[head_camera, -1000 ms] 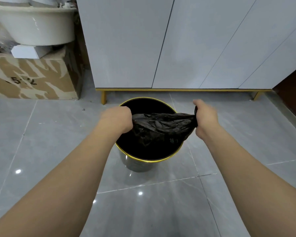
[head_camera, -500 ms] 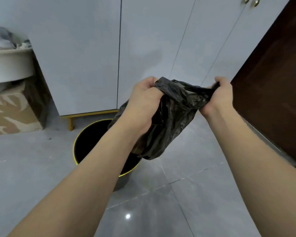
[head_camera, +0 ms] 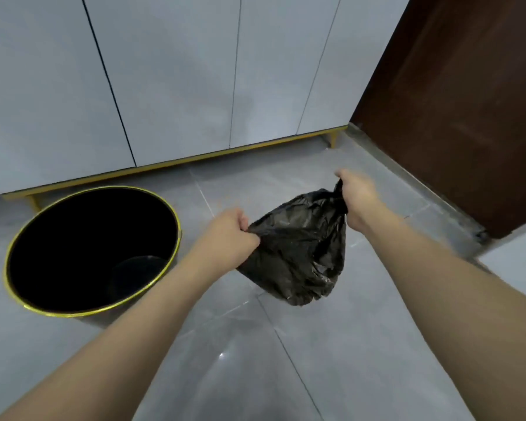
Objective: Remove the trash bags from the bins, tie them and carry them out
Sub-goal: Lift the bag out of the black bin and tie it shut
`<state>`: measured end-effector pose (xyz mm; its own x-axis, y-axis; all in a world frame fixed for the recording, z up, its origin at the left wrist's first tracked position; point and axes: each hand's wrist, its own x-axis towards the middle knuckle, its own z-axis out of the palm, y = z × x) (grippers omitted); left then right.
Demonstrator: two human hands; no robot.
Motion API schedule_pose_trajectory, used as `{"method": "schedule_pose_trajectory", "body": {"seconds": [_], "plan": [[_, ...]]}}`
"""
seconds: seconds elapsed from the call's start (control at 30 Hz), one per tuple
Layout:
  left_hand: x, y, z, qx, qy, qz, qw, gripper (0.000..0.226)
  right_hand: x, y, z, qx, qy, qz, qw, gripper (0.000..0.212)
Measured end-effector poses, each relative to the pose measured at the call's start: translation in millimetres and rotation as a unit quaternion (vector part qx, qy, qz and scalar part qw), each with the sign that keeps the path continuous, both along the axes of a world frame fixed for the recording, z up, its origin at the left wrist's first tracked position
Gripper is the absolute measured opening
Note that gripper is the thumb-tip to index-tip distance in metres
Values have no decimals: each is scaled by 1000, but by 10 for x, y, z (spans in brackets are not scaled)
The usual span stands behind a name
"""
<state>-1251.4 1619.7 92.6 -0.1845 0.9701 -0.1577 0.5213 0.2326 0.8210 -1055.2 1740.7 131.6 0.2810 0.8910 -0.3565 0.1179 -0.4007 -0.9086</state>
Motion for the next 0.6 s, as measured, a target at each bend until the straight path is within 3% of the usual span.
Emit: {"method": "schedule_pose_trajectory", "body": {"seconds": [0.07, 0.2, 0.33, 0.4, 0.43, 0.5, 0.6], "plan": [[31, -94, -296, -106, 126, -71, 984, 14, 119, 18, -340, -4, -20, 2, 1000, 23], [47, -236, -491, -282, 317, -194, 885, 32, 198, 29, -612, 48, 4, 10, 999, 29], [169, -54, -496, -181, 426, -108, 880, 80, 150, 100, -454, 122, 15, 19, 992, 31], [220, 85, -595, -176, 379, -105, 902, 93, 147, 127, -343, 149, 1, 41, 988, 34], [231, 140, -658, -190, 323, -111, 920, 85, 165, 138, -293, 158, -16, 49, 986, 35], [215, 195, -792, -211, 206, -112, 949, 47, 236, 150, -206, 165, -65, 56, 983, 27], [160, 186, -911, -208, 80, -99, 970, 16, 350, 123, -207, 160, -267, 125, 942, 17]]}}
